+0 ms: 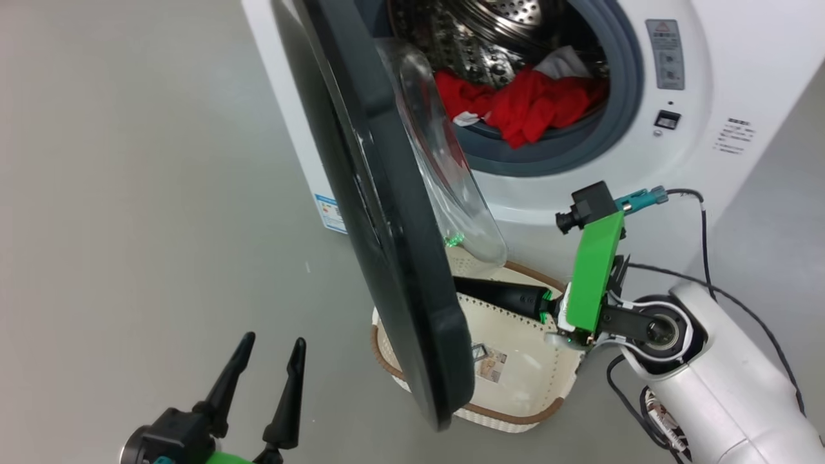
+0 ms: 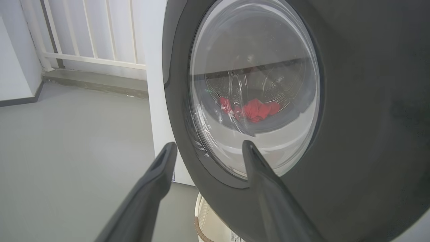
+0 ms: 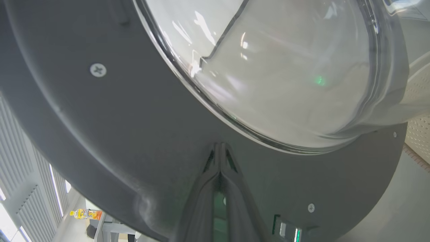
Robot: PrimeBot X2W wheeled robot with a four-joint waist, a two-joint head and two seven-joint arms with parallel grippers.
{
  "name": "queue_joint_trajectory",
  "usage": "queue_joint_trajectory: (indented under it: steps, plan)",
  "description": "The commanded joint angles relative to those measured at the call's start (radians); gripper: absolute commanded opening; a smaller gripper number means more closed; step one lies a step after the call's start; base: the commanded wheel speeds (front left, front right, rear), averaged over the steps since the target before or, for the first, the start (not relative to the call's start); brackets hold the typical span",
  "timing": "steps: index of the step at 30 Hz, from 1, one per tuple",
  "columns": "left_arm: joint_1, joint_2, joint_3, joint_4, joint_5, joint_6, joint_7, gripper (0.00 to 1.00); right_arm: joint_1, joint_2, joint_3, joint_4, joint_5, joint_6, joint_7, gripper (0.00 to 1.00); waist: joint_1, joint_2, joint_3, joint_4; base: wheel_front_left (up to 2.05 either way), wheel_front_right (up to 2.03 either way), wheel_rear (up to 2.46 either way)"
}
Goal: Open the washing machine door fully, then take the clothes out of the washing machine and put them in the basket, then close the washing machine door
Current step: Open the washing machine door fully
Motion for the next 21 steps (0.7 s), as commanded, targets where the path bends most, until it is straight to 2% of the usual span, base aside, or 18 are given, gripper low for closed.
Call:
queue_joint_trajectory:
  steps: [1,15,21]
  plan:
    - [0.001,0.008,0.04,-0.02,0.011,-0.006,-0.009,1.0,0.009,0.025,0.016,-0.036,-0.004,0.007,0.004,0.0,0.0,0.0,-0.007,0.018,0.0,0.0,0.0]
    - [0.007,0.003,0.086,0.0,0.024,-0.006,-0.009,1.0,0.038,0.073,0.051,-0.065,-0.008,0.007,0.014,0.0,0.0,0.0,-0.024,0.098,0.0,0.0,0.0]
    - [0.008,0.003,0.105,0.001,0.025,-0.006,-0.009,1.0,0.039,0.093,0.07,-0.065,-0.006,0.007,0.009,0.0,0.0,0.0,-0.023,0.11,0.0,0.0,0.0]
